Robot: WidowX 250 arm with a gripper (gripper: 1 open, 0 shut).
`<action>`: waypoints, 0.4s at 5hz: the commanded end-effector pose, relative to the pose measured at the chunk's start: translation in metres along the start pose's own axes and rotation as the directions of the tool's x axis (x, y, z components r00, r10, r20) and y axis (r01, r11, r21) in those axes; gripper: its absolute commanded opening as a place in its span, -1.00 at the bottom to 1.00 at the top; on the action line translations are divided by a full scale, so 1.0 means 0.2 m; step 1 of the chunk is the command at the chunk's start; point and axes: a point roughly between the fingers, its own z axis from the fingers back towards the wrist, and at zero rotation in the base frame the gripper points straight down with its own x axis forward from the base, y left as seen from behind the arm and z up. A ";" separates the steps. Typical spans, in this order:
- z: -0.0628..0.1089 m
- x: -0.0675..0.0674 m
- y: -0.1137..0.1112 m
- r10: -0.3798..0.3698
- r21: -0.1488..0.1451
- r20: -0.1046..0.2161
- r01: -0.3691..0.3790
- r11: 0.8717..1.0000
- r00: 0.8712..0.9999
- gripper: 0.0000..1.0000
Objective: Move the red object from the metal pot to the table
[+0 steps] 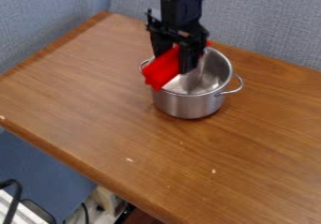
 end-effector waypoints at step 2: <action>0.10 0.07 0.06 -0.047 0.021 0.045 0.046 0.999 0.998 -1.00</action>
